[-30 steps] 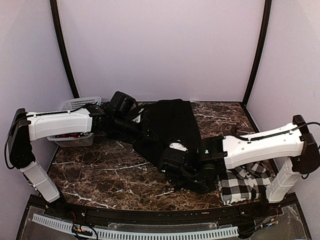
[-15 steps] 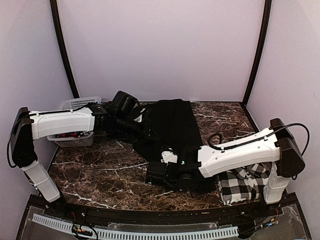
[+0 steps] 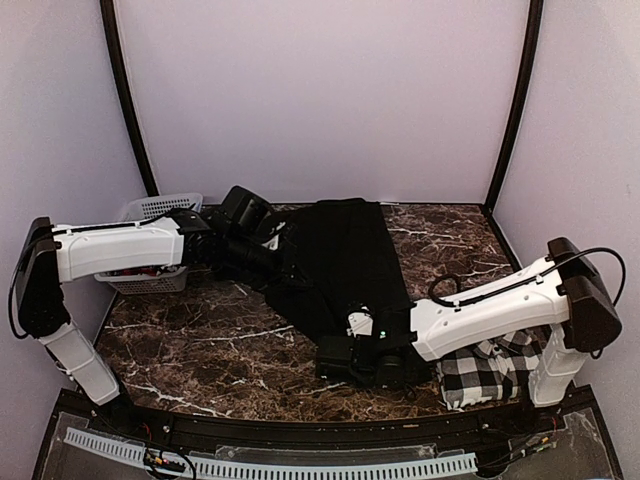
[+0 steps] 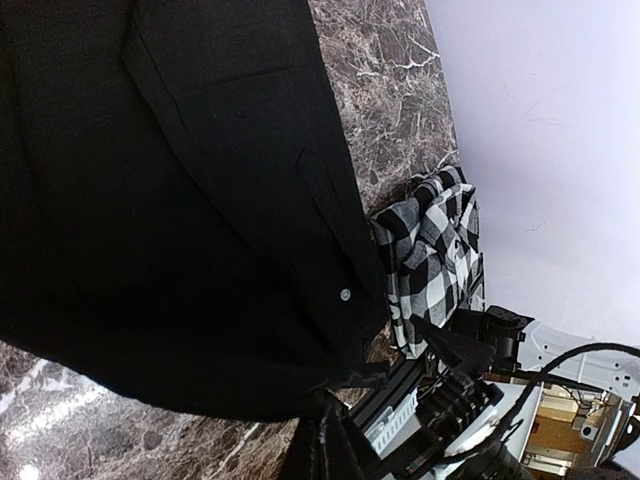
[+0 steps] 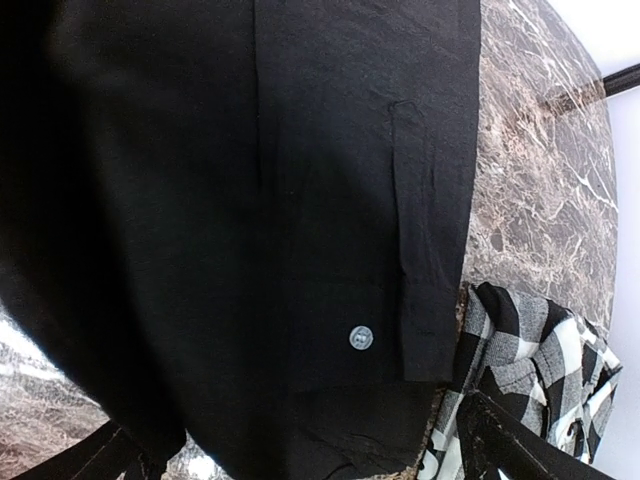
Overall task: Fold and stack the long sleeve shirts
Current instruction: Adjust the 1/3-folded tank top at the center of the board.
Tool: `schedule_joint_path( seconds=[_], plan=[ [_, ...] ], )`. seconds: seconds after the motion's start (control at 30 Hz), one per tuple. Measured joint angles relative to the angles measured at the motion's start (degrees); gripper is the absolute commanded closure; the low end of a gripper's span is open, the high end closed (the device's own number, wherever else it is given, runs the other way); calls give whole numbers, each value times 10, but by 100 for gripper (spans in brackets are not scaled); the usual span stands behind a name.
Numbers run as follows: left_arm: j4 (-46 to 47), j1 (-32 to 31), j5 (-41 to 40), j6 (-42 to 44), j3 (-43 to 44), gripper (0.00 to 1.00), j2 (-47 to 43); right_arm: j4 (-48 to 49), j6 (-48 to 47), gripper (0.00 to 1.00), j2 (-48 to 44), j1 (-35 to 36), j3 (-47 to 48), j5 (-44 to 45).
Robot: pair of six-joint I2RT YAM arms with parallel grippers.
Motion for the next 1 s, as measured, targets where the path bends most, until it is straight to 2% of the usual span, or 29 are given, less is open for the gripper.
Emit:
schedule_joint_path(
  seconds=[0.33, 0.73, 1.0],
  plan=[
    [-20, 0, -5, 0, -68, 100, -69, 5, -23, 3, -37, -12, -23, -16],
    [-26, -5, -8, -27, -197, 100, -142, 46, -111, 5, -99, -6, -55, -83],
    [-24, -59, -40, -90, -311, 100, -192, 73, -155, 4, -186, -3, -73, -139]
  ],
)
